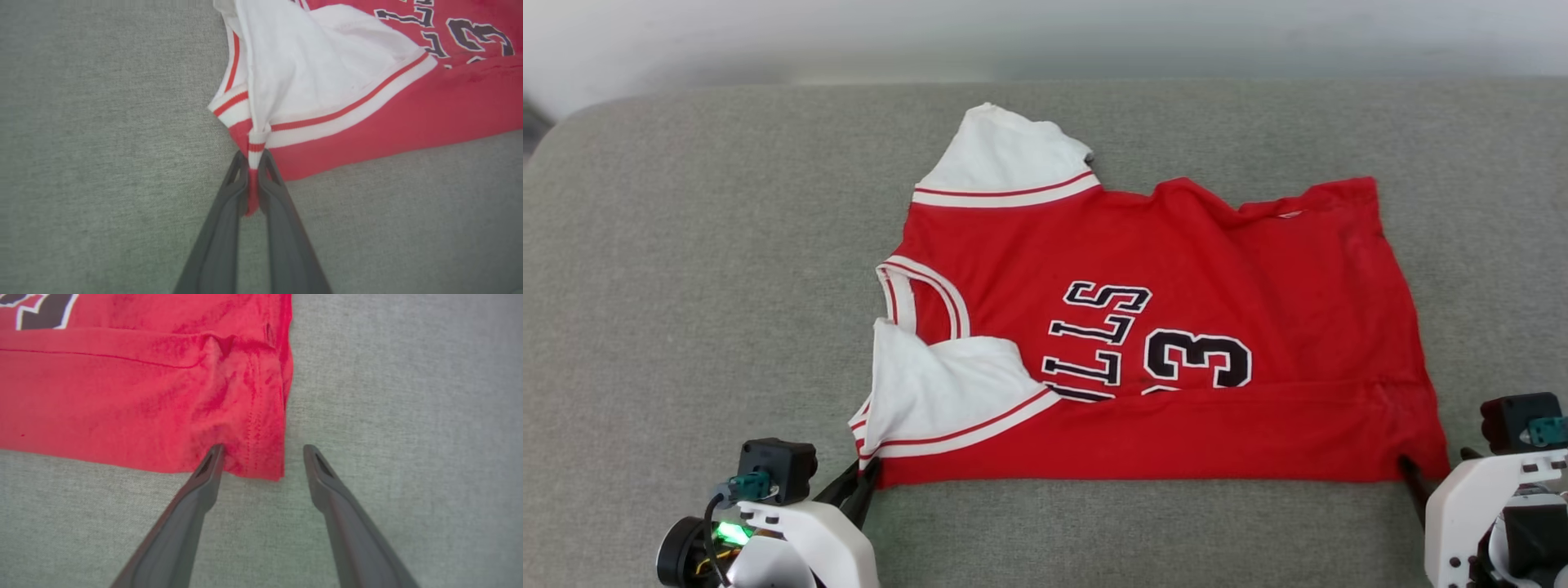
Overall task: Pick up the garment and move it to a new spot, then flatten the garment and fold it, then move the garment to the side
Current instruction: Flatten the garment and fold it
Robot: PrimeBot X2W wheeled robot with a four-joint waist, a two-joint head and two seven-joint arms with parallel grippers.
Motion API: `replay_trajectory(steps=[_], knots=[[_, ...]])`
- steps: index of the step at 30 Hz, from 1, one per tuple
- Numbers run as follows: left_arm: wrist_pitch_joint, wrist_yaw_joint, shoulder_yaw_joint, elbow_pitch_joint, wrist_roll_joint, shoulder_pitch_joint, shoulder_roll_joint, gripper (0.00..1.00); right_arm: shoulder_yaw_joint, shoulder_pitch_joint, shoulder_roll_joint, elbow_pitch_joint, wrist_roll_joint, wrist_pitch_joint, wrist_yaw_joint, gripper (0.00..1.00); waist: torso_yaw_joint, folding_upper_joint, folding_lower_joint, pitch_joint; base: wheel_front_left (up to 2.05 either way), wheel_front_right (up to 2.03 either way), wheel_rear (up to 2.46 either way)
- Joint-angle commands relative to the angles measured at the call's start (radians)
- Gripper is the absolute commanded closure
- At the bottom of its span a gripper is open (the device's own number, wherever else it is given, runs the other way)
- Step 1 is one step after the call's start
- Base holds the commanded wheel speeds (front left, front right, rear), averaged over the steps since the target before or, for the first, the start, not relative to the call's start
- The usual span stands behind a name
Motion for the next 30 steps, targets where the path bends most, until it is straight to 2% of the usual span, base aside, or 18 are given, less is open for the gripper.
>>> replay_trajectory(steps=[1, 7, 14, 15, 16, 17, 22, 30], knots=[[-0.002, 0.003, 0.001, -0.018, 0.000, 0.006, 0.004, 1.00, -0.009, -0.020, -0.001, 0.013, -0.007, -0.004, -0.001, 0.00, 0.011, 0.0000, 0.0000, 0.009, 0.00, 0.00, 0.00], [0.015, 0.000, -0.010, -0.087, -0.003, 0.009, 0.009, 1.00, -0.002, -0.039, 0.025, 0.092, -0.016, 0.000, -0.001, 0.00, 0.036, 0.0000, 0.0000, 0.039, 0.00, 0.00, 0.00], [0.015, -0.003, -0.020, -0.104, -0.002, -0.002, 0.004, 1.00, 0.035, -0.027, 0.050, 0.189, -0.019, 0.012, 0.002, 0.00, 0.051, 0.0000, 0.0000, 0.062, 0.00, 0.00, 0.00], [0.017, -0.002, -0.025, -0.098, 0.005, -0.004, 0.007, 1.00, 0.039, -0.025, 0.052, 0.199, -0.018, 0.012, 0.002, 0.09, 0.051, 0.0000, 0.0000, 0.064, 0.00, 0.00, 0.00], [0.017, -0.001, -0.029, -0.094, 0.009, -0.004, 0.007, 1.00, 0.042, -0.025, 0.053, 0.207, -0.017, 0.008, 0.003, 0.65, 0.050, 0.0000, 0.0000, 0.064, 0.00, 0.00, 0.00], [0.017, -0.002, -0.031, -0.091, 0.009, -0.002, 0.005, 1.00, 0.042, -0.025, 0.052, 0.213, -0.019, 0.004, 0.004, 1.00, 0.049, 0.0000, 0.0000, 0.063, 0.00, 0.00, 0.00], [0.020, 0.002, -0.036, -0.070, 0.013, 0.017, 0.015, 1.00, 0.020, -0.027, 0.038, 0.215, -0.023, -0.018, 0.000, 1.00, 0.038, 0.0000, 0.0000, 0.037, 0.00, 0.00, 0.00], [0.012, 0.027, -0.035, -0.062, 0.003, 0.103, 0.042, 1.00, -0.001, -0.009, 0.017, 0.140, -0.015, -0.028, -0.001, 1.00, -0.007, 0.0000, 0.0000, -0.051, 0.00, 0.00, 0.00]])
